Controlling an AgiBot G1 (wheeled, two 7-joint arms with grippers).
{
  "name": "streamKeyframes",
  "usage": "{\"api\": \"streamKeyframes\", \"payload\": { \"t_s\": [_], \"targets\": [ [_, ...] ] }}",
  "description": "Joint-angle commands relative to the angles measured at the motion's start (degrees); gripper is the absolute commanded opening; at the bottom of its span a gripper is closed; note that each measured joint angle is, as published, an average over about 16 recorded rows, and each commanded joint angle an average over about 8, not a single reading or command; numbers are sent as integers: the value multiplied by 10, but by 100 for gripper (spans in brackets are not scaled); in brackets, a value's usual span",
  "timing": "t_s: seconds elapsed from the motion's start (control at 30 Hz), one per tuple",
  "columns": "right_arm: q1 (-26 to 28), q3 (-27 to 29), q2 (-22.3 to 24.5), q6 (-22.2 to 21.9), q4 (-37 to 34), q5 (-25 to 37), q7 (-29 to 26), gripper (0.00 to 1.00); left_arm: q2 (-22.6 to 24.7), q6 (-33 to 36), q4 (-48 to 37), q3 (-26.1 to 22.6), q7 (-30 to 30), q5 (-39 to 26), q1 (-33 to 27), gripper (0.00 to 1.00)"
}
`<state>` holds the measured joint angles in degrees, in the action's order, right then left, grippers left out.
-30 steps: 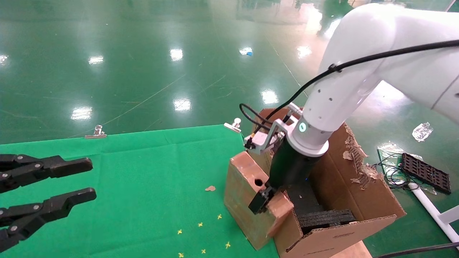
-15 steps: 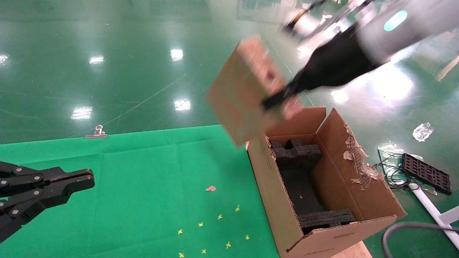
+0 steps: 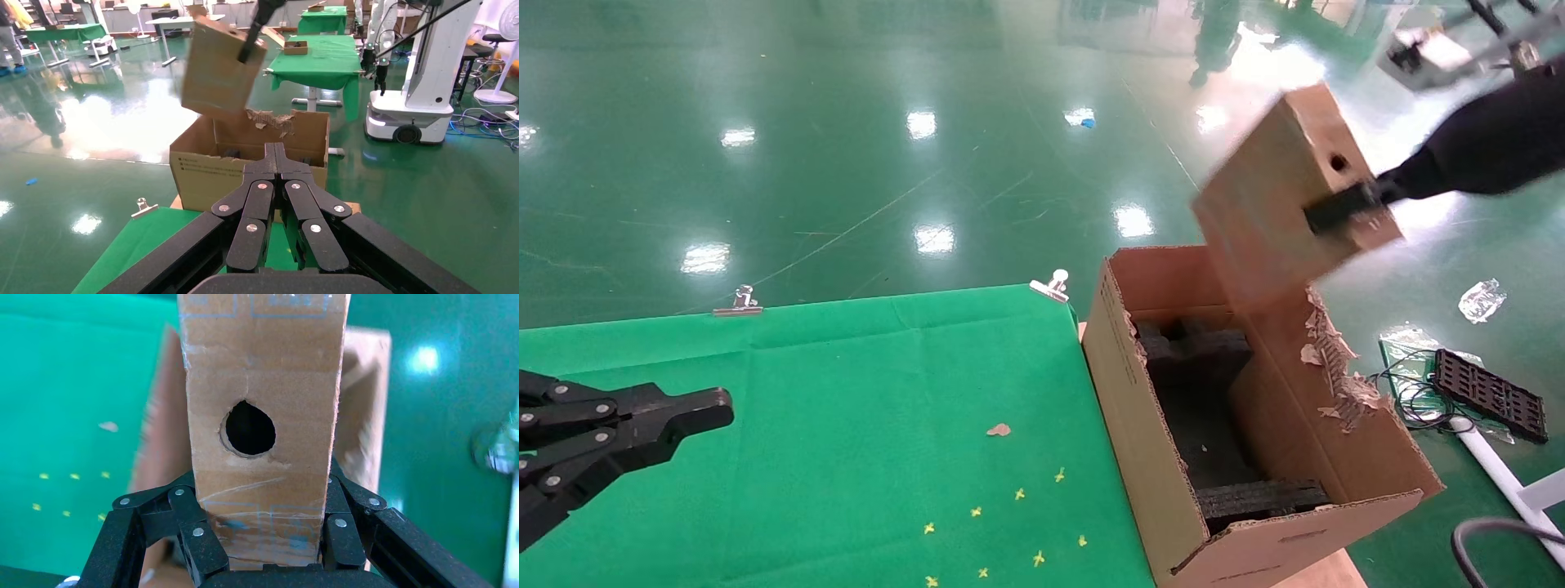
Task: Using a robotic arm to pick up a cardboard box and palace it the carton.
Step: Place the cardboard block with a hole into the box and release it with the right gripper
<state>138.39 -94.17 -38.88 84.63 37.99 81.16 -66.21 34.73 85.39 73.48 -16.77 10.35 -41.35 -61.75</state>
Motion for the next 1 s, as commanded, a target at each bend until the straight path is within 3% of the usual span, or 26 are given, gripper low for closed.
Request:
{"api": "streamKeyframes", "payload": {
  "t_s": [0.03, 0.07, 0.67, 1.0],
  "targets": [
    [-2, -9, 6, 5, -18, 15, -2, 0, 0, 0, 0, 0, 0, 0, 0, 93],
    [-9, -12, 6, 6, -27, 16, -3, 0, 0, 0, 0, 0, 0, 0, 0, 100],
    [-142, -46, -34, -3, -159, 20, 11, 0, 0, 0, 0, -1, 0, 1, 0, 100],
    [-210, -49, -57, -48, -212, 16, 27, 0, 0, 0, 0, -1, -1, 1, 0, 100]
  ]
}}
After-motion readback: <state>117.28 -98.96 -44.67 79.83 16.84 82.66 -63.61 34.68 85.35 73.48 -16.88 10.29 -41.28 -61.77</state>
